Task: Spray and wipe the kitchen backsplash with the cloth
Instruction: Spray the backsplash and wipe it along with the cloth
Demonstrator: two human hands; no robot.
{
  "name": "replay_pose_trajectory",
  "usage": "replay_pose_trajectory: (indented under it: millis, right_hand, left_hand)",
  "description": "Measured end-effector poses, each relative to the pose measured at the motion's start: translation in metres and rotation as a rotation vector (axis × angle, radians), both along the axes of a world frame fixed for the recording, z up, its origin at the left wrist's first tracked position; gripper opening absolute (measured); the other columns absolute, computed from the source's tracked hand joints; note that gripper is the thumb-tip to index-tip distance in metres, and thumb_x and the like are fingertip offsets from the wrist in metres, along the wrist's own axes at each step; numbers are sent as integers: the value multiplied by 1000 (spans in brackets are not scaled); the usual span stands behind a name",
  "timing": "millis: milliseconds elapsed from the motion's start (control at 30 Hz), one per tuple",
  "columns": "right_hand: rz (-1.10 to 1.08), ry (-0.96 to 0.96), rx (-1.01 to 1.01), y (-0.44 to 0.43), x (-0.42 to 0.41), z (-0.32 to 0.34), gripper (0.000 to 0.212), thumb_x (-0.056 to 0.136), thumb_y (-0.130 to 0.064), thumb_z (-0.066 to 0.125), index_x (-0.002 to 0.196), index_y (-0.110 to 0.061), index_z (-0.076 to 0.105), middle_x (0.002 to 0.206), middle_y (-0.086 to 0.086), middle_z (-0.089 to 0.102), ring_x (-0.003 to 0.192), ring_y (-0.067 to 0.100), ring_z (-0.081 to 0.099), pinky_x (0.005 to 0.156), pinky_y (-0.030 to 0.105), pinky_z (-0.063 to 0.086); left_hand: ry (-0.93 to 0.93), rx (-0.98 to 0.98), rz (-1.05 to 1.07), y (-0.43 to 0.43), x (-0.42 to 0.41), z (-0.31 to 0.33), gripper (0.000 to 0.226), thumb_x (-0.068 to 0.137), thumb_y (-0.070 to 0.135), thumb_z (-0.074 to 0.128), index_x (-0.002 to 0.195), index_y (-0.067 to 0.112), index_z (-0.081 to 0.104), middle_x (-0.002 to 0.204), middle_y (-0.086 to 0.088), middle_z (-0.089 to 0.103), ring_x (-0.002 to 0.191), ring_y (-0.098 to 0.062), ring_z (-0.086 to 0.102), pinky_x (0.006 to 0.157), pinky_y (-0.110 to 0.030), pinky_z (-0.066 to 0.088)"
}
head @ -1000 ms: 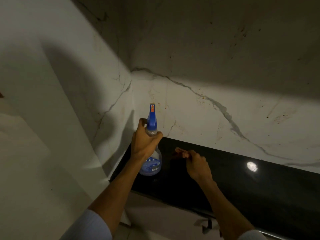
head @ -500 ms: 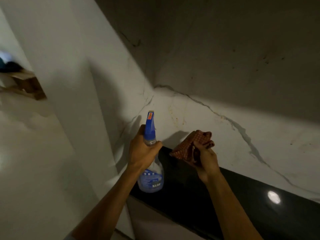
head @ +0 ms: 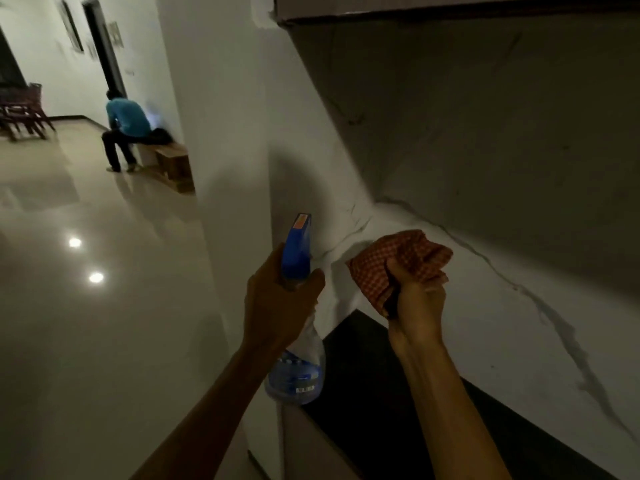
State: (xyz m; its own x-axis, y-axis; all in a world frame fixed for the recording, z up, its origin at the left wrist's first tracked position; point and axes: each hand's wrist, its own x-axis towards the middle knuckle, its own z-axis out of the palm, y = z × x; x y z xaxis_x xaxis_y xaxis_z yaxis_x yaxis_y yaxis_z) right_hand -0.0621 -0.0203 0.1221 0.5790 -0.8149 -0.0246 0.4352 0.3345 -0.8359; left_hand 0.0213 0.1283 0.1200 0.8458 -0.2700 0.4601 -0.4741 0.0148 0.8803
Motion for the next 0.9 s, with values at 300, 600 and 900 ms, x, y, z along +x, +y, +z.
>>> replay_pose_trajectory:
  millis: [300, 600, 900]
  right_hand:
    - [-55, -63, -311, 25, 50, 56, 20, 92, -11, 62, 99, -30, 64, 88, -19, 70, 86, -4, 65, 89, 21, 52]
    - [-123, -16, -618, 37, 76, 81, 25, 91, 6, 52, 79, -12, 65, 89, 17, 66, 84, 30, 61, 67, 31, 58]
    - [-45, 81, -1056, 33, 102, 54, 51, 85, 16, 46, 134, 3, 47, 139, 25, 47, 131, 31, 44, 107, 44, 41]
  left_hand:
    - [-87, -28, -46, 2, 17, 48, 27, 78, 16, 74, 82, 35, 55, 57, 13, 63, 54, -4, 60, 57, -19, 51]
    - [-102, -31, -61, 4, 33, 60, 20, 74, 24, 71, 78, 35, 54, 59, 19, 61, 57, -3, 58, 63, -28, 52]
    - [-100, -25, -52, 17, 40, 57, 15, 71, 33, 68, 82, 31, 57, 63, 12, 65, 63, -7, 64, 62, -27, 55]
